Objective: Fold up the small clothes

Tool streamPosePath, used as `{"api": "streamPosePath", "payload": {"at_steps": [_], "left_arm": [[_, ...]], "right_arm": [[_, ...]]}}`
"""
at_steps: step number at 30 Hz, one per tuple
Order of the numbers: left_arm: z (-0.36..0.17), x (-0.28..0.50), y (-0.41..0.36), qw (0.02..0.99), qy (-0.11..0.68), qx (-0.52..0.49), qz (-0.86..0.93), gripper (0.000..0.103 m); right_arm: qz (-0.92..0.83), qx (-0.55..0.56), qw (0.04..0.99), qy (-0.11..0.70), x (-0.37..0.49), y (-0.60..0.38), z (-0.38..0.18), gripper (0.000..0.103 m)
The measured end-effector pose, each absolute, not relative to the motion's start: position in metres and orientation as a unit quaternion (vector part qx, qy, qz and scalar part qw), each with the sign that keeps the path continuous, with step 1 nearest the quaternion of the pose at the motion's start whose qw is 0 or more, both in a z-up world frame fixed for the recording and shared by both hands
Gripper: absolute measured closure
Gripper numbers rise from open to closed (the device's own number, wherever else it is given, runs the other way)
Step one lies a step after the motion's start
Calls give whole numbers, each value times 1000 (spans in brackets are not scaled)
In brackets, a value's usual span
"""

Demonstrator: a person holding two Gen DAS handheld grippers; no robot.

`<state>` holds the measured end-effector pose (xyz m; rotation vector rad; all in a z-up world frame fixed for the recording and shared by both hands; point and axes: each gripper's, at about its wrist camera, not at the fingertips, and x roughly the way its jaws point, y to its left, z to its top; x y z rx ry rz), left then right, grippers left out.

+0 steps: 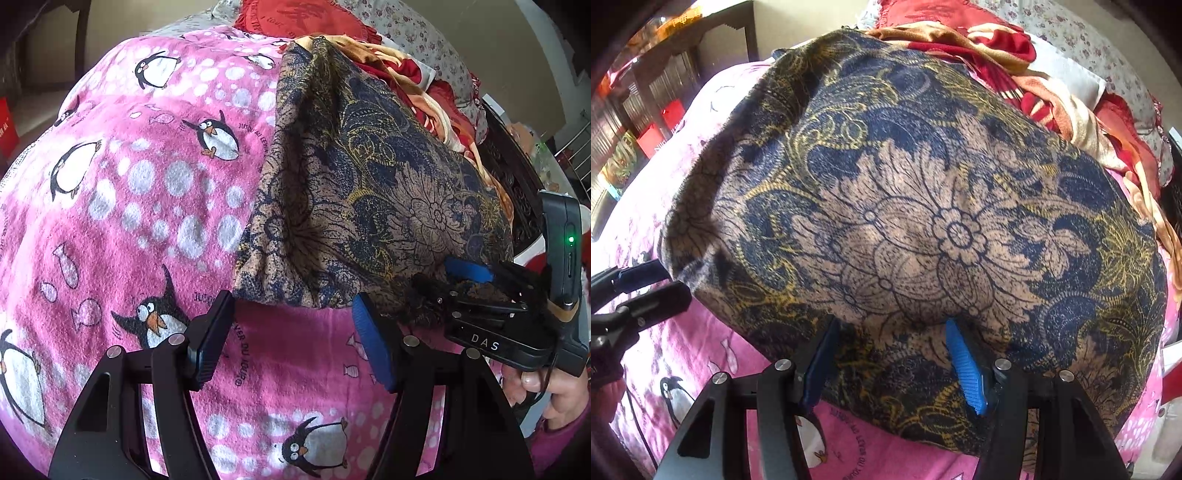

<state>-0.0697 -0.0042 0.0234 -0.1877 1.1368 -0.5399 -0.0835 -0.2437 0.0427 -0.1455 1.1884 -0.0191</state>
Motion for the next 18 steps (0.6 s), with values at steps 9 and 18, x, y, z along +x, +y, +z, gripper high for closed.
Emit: {"api": "streamPosePath", "payload": {"at_steps": [9,18], "left_arm": [[25,-66,8,805,527,-108,-248,37],[24,-65,9,806,528,-105,-245,37]], "right_arm": [[-20,-93,820,564,-58,-229,43,45],[-40,-141,822,550,-37,-212,61,45]]}}
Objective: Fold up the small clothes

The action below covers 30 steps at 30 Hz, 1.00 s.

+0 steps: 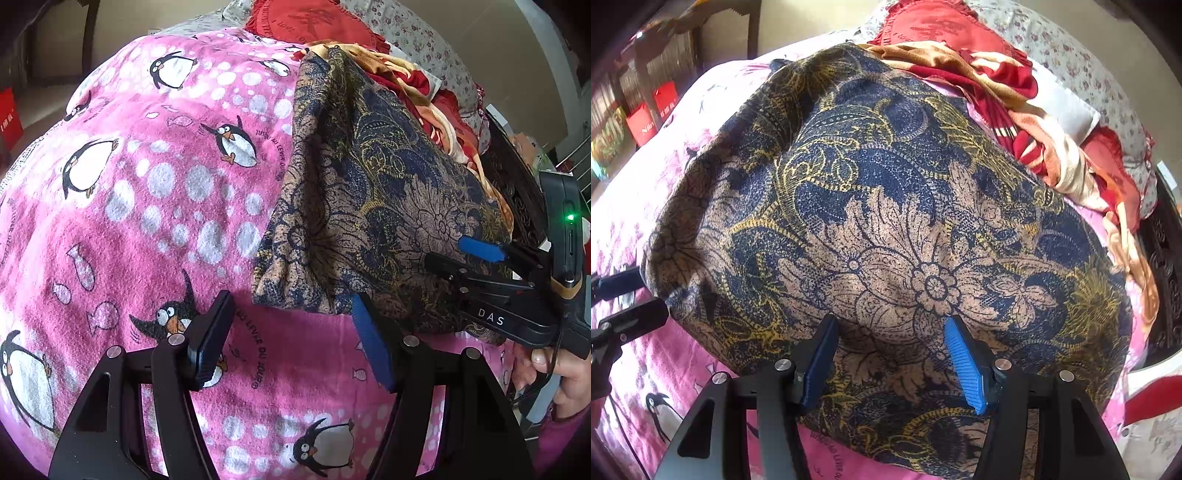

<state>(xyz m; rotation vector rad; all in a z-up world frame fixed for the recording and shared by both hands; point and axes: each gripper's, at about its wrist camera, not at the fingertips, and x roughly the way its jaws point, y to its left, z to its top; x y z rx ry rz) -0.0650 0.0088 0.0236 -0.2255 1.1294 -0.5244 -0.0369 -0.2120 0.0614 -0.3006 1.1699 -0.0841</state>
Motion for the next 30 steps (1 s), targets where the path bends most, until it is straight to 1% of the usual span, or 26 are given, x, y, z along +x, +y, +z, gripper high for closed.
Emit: {"api": "streamPosePath", "payload": {"at_steps": [6,30], "left_arm": [[21,-64,8,806,529,-107,-245,37],[21,-64,8,807,528,-105,-245,37]], "right_arm": [[-49,-176,818,545,-43,-200,62,45],[-38,-171,812,556,-46,-203,55,45]]}}
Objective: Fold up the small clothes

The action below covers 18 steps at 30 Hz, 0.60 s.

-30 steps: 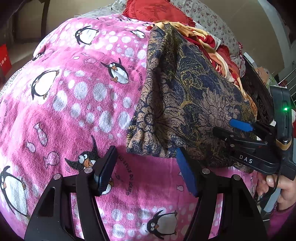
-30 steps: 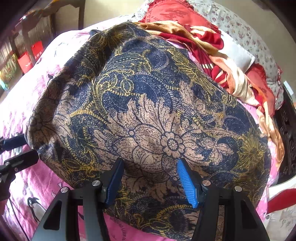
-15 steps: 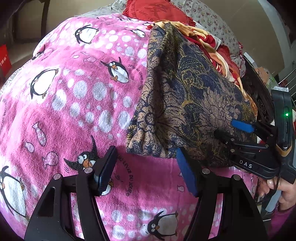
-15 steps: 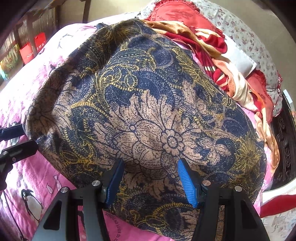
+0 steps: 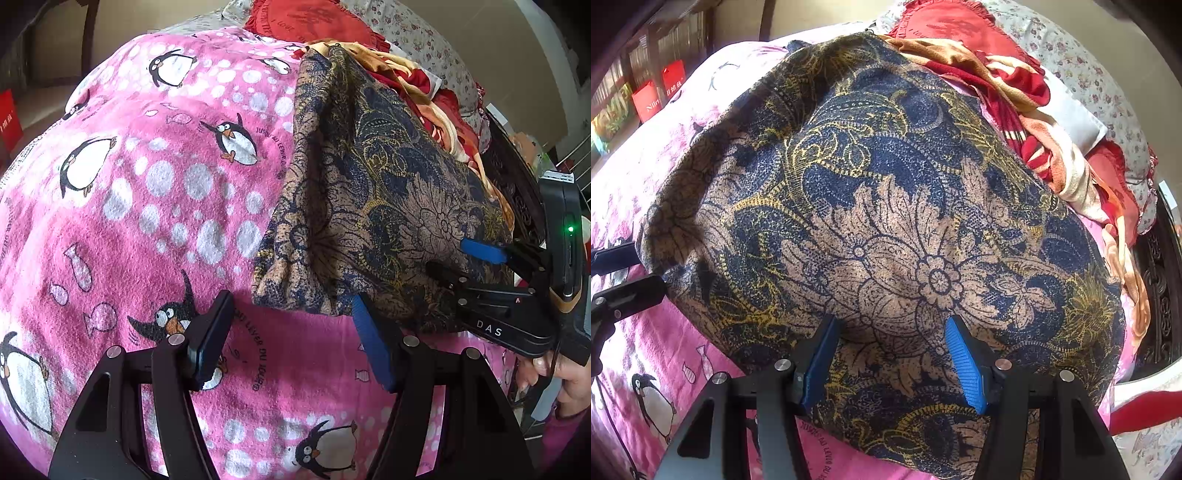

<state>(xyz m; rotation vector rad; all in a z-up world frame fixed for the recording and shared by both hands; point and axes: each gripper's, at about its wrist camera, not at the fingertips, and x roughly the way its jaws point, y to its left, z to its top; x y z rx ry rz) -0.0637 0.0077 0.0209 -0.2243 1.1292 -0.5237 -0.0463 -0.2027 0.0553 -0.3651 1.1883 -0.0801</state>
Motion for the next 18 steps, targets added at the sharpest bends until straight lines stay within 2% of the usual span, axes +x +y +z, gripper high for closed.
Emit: {"api": "streamPosePath", "payload": {"at_steps": [4,8,11,18], "left_arm": [[24,-64,11,808,522,-115,-246,37],[34,-58,21,825,496,-131,-236,37],[33,-49,20,823,502,-129,-233,37],[25,-39,14,820,507,-129,-233,37]], "right_arm": [[-35,-162,818,551,-44,-203,59,45],[-18,-103,838,536,-25,-211,83,45],[3,-43,857,514,2,-217,102,32],[57,15,860,506,79,-196,111,28]]}}
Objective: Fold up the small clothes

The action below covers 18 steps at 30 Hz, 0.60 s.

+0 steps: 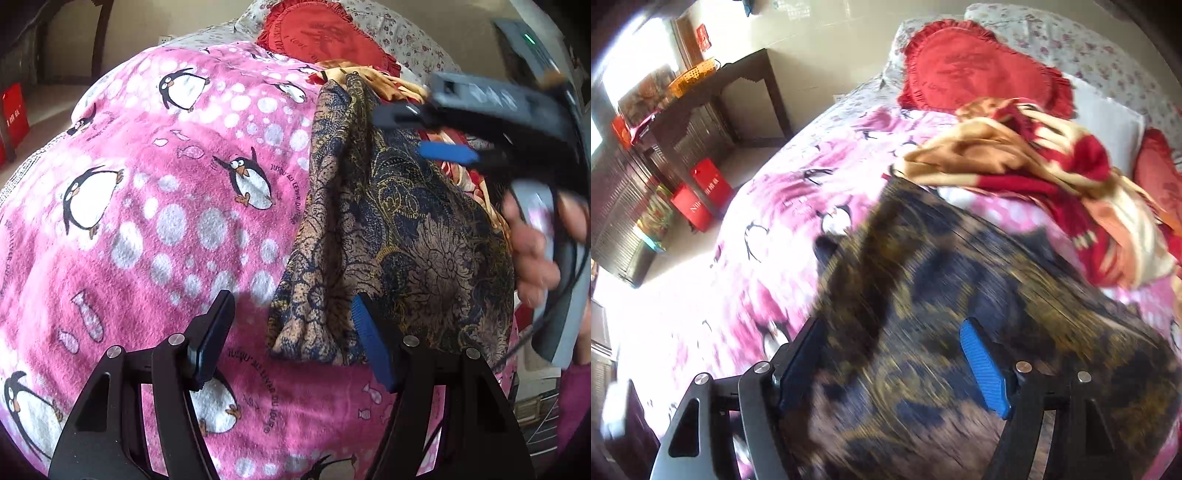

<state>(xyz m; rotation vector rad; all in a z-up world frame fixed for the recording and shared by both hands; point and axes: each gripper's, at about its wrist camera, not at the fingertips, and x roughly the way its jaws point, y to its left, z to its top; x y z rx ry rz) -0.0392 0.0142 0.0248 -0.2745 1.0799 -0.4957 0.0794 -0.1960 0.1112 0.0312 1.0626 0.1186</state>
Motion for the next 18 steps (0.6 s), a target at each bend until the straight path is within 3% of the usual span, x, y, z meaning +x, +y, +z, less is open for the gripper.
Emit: {"api": "streamPosePath", "payload": {"at_steps": [7,11,12,13,14,16,18], "left_arm": [[24,-28,5,824,501,-120,-235,36],[26,-20,-2,825,495,-123,-243,24],[26,-20,-3,826,494,-122,-243,23],[26,-19,-7,827,492,-118,-243,22],[27,-19,-10,830,490,-114,-242,21],[27,-19,-15,834,485,-106,-240,19],[27,-20,-18,836,480,-100,-246,19]], "right_arm": [[58,-18,845,532,124,-162,84,27],[43,-39,840,539,135,-158,65,27],[42,-40,844,534,135,-159,65,38],[37,-41,849,526,136,-163,68,57],[32,-39,852,522,135,-169,71,62],[61,-5,853,518,132,-183,78,83],[79,19,856,510,126,-193,87,87]]}}
